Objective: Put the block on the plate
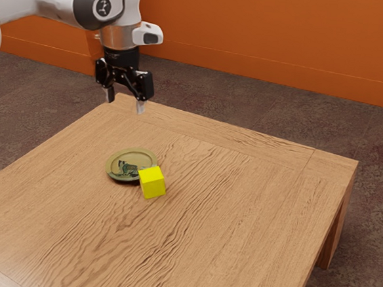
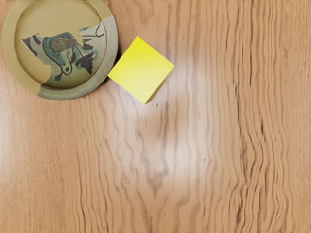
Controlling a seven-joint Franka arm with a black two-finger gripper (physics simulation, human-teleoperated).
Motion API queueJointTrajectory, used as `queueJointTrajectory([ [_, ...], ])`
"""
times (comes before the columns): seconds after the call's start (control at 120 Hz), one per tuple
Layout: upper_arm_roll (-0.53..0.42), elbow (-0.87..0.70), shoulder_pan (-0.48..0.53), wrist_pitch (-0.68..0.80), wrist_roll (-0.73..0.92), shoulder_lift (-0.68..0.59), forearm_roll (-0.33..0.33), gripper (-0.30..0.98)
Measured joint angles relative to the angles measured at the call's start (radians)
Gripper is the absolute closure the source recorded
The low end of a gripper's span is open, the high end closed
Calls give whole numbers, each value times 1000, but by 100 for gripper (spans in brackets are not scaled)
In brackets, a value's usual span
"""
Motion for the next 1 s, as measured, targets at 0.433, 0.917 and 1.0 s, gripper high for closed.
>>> queueJointTrajectory([
  [0.433,86,35,0,36,-100,106,-102,0],
  [0.917,155,63,-6,109,-533,242,-206,0],
  [1.0,156,71,-7,126,-625,251,-208,0],
])
